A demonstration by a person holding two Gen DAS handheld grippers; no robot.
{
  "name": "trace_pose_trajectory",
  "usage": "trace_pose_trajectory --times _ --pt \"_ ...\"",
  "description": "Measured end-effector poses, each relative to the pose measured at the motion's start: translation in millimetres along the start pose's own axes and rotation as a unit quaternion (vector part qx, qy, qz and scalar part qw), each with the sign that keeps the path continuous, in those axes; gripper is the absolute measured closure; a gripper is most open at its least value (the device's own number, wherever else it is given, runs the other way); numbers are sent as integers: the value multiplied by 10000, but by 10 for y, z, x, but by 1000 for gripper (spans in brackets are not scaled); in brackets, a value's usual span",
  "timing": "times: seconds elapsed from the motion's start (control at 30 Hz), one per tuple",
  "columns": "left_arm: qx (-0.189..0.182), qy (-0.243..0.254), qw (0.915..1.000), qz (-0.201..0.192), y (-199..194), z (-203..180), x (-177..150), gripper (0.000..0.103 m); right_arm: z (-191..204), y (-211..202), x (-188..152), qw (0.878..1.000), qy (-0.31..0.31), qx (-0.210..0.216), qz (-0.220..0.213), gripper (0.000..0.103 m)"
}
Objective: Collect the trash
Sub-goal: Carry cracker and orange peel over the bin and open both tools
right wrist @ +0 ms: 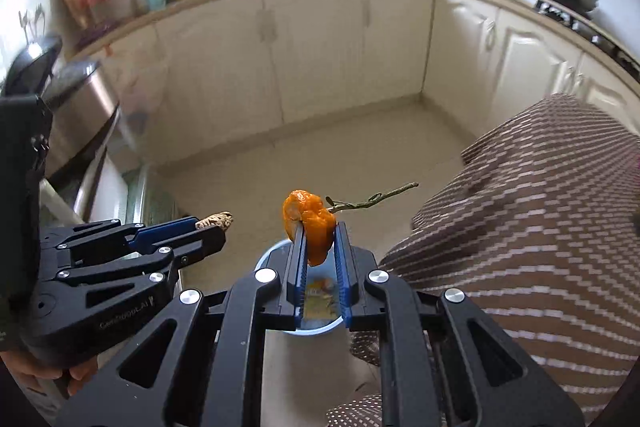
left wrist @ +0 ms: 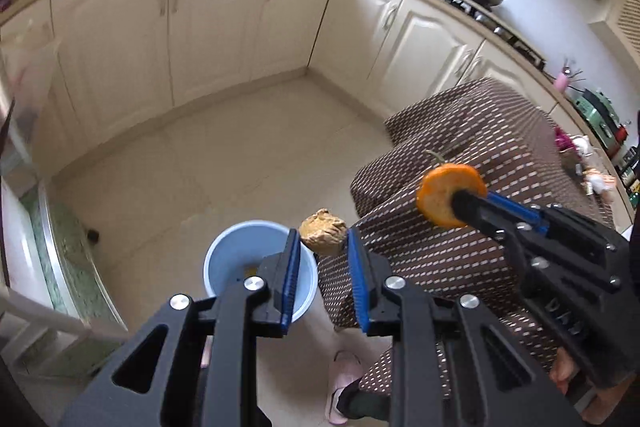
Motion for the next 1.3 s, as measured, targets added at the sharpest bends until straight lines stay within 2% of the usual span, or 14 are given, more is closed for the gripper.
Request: trace_pose_trajectory --times 0.13,0.3,0.53,0.6,0.63,0.67,0.73,1.03,1.3 --pt "63 -152 9994 292 298 203 -54 80 145 392 -143 9992 -168 -5 365 91" --pt "174 -321 9977 572 650 407 -101 80 69 802 -268 9975 -67 -71 697 91" --pt "183 -400 9967 685 970 443 59 80 32 1060 -216 9973 37 -181 711 91" --pt "139 -390 9972 630 997 443 134 79 37 1108 -179 9973 45 -199 699 91" --pt "109 -387 9973 621 1016 443 162 75 28 1128 -176 9973 36 -195 708 91" --pt "102 -392 9972 634 1032 455 189 64 26 1137 -179 9972 28 -190 720 91" --pt "197 -402 9973 574 1025 477 204 53 23 1176 -186 9970 16 -184 749 91" --pt "228 -575 9957 685 1027 582 67 53 70 1262 -207 9961 -22 -121 869 91" --pt "330 -686 9958 508 875 649 80 53 149 1289 -97 9968 -47 -31 797 91"
Point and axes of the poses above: each gripper's, at about its wrist camera, not at the fingertips, and y roughly the way its jaws point, z to its left, x to its top, the point moved 2 cm from there along y, roughly the way its jaws point, and after that the axes turned 4 degrees about -x, right-handed, at the moved point
